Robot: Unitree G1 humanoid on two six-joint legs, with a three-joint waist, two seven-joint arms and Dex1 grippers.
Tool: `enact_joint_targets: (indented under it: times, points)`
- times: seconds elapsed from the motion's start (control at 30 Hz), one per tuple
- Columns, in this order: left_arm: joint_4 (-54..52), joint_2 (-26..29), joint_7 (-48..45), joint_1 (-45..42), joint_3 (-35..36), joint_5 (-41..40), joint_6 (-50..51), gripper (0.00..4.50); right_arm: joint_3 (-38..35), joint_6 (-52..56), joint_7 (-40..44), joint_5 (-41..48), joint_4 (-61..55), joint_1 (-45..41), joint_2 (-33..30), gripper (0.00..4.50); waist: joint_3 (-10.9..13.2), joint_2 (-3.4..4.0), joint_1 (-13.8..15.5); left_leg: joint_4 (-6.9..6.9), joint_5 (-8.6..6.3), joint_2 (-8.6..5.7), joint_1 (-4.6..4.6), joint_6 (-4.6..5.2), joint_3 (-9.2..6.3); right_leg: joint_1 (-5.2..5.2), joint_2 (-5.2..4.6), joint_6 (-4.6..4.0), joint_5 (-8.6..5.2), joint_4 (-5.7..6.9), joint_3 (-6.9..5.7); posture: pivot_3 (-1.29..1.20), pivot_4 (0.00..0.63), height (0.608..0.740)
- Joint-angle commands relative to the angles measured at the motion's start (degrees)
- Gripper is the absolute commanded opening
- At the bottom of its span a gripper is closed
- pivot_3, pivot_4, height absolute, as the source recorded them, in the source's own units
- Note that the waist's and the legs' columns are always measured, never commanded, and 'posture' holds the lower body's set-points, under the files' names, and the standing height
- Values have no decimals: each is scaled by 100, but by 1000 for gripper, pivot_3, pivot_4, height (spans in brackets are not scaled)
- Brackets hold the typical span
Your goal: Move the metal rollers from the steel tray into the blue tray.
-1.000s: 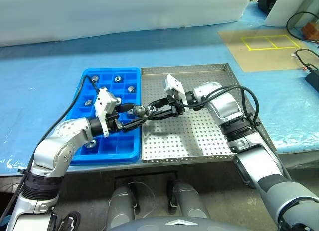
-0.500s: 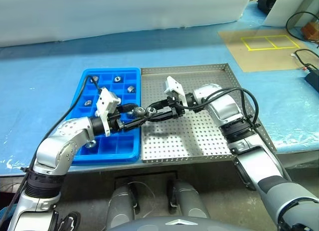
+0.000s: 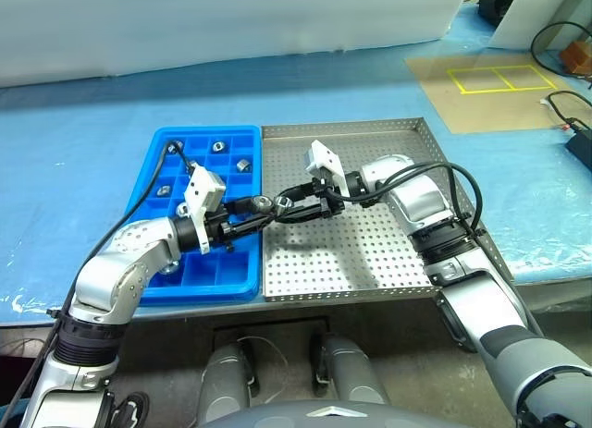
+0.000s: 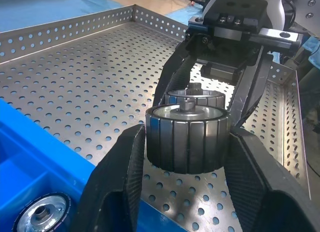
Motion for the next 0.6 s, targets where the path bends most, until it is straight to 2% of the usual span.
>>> enact_joint_targets:
  times: [0.03, 0.13, 0.27, 0.6]
  points:
    - [-68, -68, 134, -105, 253, -19, -156, 1713, -25, -19, 111, 221, -267, -35, 81, 1748, 0, 0, 0, 0, 0, 0, 0, 0, 0, 0, 0, 0, 0, 0, 0, -420, 150, 740]
    - [69, -231, 513, -277, 263, 535, -740, 1714, -49, 59, 94, 240, -234, -43, 98, 1748, 0, 0, 1, 0, 0, 0, 0, 0, 0, 0, 0, 0, 0, 0, 0, -417, 150, 740]
    - [-158, -298, 563, -566, 467, 144, -355, 1714, 11, -309, -19, -52, 13, -51, 65, 1748, 0, 0, 4, 1, 0, 0, 0, 0, -1, 1, 0, 0, 0, 0, 0, -409, 150, 740]
    - [-127, -449, 767, -621, 431, 115, -232, 1714, 251, -1962, -470, -783, 48, 224, 51, 1748, 0, 0, -5, -1, 0, -1, -2, 1, 0, -1, 0, 0, 0, -2, 0, -416, 150, 740]
